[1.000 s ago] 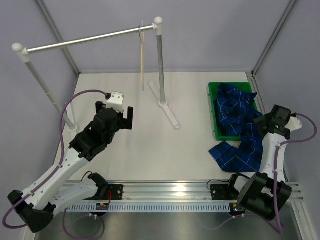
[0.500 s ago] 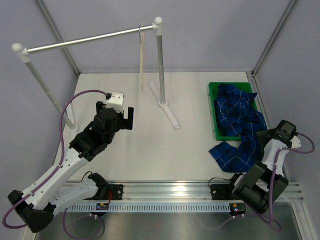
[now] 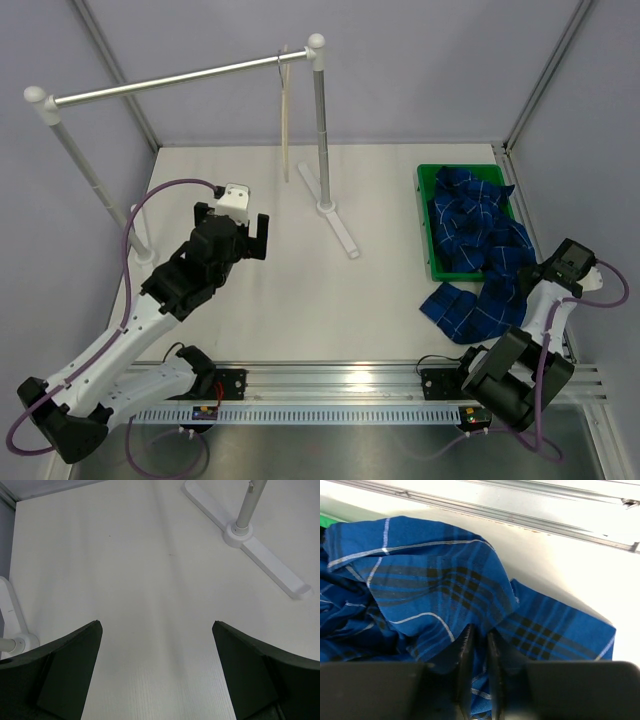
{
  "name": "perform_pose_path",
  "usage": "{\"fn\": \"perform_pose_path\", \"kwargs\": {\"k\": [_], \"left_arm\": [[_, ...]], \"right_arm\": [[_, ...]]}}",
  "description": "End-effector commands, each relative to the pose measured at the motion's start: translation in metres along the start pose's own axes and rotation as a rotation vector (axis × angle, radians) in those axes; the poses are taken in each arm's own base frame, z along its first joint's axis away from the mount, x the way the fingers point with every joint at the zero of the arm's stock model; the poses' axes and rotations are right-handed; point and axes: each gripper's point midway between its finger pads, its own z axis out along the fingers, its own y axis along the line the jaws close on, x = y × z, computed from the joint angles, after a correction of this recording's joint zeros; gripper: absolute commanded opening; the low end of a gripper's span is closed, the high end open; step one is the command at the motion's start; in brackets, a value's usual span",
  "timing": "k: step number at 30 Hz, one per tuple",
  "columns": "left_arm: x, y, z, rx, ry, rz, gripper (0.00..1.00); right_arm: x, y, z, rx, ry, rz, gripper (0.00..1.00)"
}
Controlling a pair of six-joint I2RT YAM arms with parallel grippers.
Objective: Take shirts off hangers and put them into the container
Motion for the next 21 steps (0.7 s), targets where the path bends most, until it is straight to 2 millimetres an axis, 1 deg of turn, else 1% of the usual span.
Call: {"fn": "perform_pose_path", "kwargs": {"k": [1, 2, 5, 6, 8, 9, 11, 12, 13, 14, 15, 16, 17, 18, 19, 20, 21], "left_arm": [[-0.004, 0.000, 0.001, -0.001, -0.017, -0.019, 0.99], [-0.004, -0.001, 0.002, 0.001, -0.015, -0.019, 0.99], [-0.004, -0.001, 0.002, 0.001, -0.015, -0.018, 0.99], [-0.004, -0.001, 0.002, 0.000, -0.014, -0.017, 0.99], [-0.003, -0.002, 0.003, 0.002, -0.011, -0.016, 0.99], [-0.003, -0.002, 0.003, 0.002, -0.011, -0.016, 0.99], [-0.002, -0.002, 0.003, 0.001, -0.009, -0.014, 0.99], [-0.002, -0.002, 0.004, 0.000, -0.006, -0.013, 0.99], [-0.002, -0.002, 0.004, 0.000, -0.006, -0.013, 0.99], [-0.001, -0.002, 0.004, -0.002, -0.005, -0.012, 0.99], [-0.001, -0.001, 0.004, -0.004, -0.004, -0.010, 0.99], [-0.001, -0.002, 0.004, -0.004, -0.002, -0.009, 0.99], [-0.001, -0.001, 0.005, -0.007, -0.002, -0.008, 0.99], [0.000, -0.001, 0.005, -0.009, 0.001, -0.005, 0.99], [0.000, -0.001, 0.005, -0.009, 0.002, -0.004, 0.99], [0.001, -0.001, 0.006, -0.011, 0.002, -0.004, 0.99], [0.001, 0.000, 0.006, -0.015, 0.003, -0.002, 0.99]], "right_arm": [[-0.005, 0.008, -0.001, -0.044, -0.015, 0.000, 0.18], [-0.004, 0.008, -0.001, -0.043, -0.010, -0.002, 0.12], [-0.007, 0.015, -0.008, -0.078, -0.024, -0.015, 0.02], [-0.008, 0.021, -0.012, -0.102, -0.024, -0.018, 0.00], [-0.016, 0.036, -0.025, -0.174, -0.052, -0.025, 0.00], [-0.018, 0.050, -0.034, -0.240, -0.049, -0.035, 0.00], [-0.022, 0.066, -0.044, -0.309, -0.049, -0.044, 0.00], [-0.028, 0.083, -0.055, -0.365, -0.048, -0.058, 0.00], [-0.030, 0.090, -0.055, -0.377, -0.038, -0.078, 0.00], [-0.022, 0.100, -0.059, -0.390, -0.007, -0.110, 0.00], [-0.032, 0.119, -0.070, -0.420, -0.031, -0.139, 0.00], [-0.029, 0.126, -0.066, -0.410, -0.014, -0.168, 0.00], [-0.027, 0.135, -0.069, -0.415, -0.012, -0.189, 0.00], [-0.023, 0.154, -0.077, -0.449, -0.019, -0.227, 0.00], [-0.018, 0.162, -0.074, -0.453, -0.004, -0.244, 0.00], [-0.016, 0.172, -0.075, -0.473, 0.000, -0.258, 0.00], [-0.010, 0.189, -0.080, -0.504, 0.011, -0.285, 0.00]]}}
